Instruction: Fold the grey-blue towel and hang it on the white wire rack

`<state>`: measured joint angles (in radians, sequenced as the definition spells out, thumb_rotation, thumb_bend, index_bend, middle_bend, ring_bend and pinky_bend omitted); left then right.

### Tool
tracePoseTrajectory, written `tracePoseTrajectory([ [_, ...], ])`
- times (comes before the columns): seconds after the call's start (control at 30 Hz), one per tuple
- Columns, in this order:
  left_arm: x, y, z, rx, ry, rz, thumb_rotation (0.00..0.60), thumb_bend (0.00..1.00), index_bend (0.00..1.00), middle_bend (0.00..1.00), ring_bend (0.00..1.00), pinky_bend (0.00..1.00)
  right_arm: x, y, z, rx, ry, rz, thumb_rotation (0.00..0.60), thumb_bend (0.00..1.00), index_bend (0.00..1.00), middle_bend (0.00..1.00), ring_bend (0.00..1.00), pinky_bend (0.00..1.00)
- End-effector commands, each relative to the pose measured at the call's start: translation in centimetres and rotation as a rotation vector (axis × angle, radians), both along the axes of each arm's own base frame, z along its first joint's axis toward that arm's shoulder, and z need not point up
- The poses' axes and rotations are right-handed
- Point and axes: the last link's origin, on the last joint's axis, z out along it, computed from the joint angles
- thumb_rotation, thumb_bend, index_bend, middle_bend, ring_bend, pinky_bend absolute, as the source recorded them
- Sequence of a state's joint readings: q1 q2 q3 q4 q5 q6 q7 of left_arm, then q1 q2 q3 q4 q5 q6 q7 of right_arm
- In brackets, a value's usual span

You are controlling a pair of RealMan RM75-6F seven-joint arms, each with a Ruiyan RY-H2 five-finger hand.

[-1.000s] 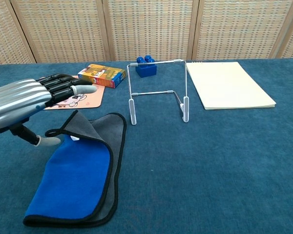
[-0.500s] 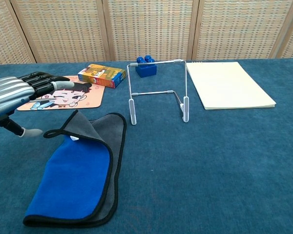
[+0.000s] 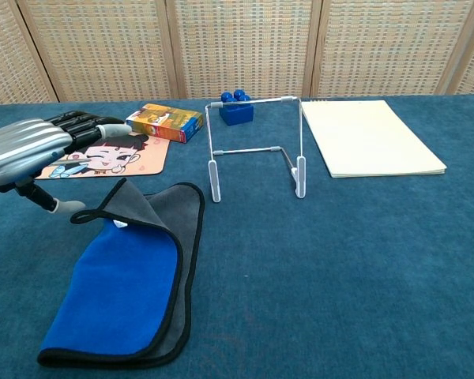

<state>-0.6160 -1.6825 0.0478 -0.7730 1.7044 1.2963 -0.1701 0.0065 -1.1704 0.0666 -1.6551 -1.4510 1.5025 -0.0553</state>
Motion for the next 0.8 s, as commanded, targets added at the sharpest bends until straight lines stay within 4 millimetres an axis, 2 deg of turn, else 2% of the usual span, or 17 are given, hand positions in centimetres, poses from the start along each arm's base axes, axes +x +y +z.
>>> tracePoseTrajectory([
  [0.03,0.6,0.3,-0.5,-0.001,0.003,-0.010,0.600,0.23,0.00,0.00,0.00,0.00,0.0,0.0,0.0,-0.001,0.001,-0.002,0.600,0.00,0.00,0.00,0.00,0.00],
  [0.5,2.2,0.4,-2.3,-0.023,0.029,-0.033,0.600,0.23,0.00,0.00,0.00,0.00,-0.3,-0.1,0.1,-0.004,0.000,-0.009,0.600,0.00,0.00,0.00,0.00,0.00],
  [0.8,4.1,1.0,-3.6,-0.013,0.029,-0.051,0.600,0.23,0.00,0.00,0.00,0.00,-0.3,-0.1,0.0,-0.002,0.000,-0.011,0.600,0.00,0.00,0.00,0.00,0.00],
])
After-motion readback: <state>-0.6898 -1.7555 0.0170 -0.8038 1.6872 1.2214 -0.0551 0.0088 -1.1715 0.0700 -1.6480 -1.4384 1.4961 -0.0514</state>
